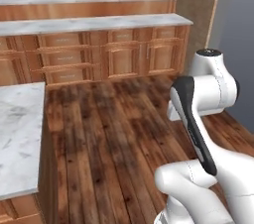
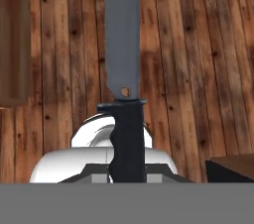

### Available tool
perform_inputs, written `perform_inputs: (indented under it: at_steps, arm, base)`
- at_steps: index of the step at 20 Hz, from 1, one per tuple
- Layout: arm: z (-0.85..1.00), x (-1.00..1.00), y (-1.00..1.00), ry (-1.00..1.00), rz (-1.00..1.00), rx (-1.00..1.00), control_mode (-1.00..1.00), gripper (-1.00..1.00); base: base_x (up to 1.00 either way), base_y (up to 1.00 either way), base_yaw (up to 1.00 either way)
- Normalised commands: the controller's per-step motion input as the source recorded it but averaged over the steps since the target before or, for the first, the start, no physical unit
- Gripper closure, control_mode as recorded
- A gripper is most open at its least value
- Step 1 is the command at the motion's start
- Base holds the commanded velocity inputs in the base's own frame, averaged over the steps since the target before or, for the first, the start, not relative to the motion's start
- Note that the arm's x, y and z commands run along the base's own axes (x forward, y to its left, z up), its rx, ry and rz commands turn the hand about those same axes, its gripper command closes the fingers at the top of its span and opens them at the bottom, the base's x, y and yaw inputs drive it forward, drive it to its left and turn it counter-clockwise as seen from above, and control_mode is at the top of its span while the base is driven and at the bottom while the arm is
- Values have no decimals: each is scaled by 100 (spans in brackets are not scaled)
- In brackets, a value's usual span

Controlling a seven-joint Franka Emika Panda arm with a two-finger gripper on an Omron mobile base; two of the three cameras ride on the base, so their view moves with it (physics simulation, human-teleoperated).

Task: Retrieve the butter from the fridge and place it on a plate on the dining table. Then retrieve the butter knife by the fridge and place it near the plate.

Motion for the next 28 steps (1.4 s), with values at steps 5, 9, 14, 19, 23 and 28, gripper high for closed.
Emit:
perform_inputs:
  at_steps: [5,9,14,19,23,28]
  arm:
    - [0,0,0,0,0,0,100,100]
    - [0,0,0,0,0,0,100,100]
    - [0,0,0,0,0,0,100,100]
    - [0,0,0,0,0,0,100,100]
    - [0,0,0,0,0,0,100,100]
    - [0,0,0,0,0,0,100,100]
  base:
    - [100,0,0]
    - [100,0,0]
    - [100,0,2]
    - [100,0,7]
    - [100,-1,24]
    - [99,-9,45]
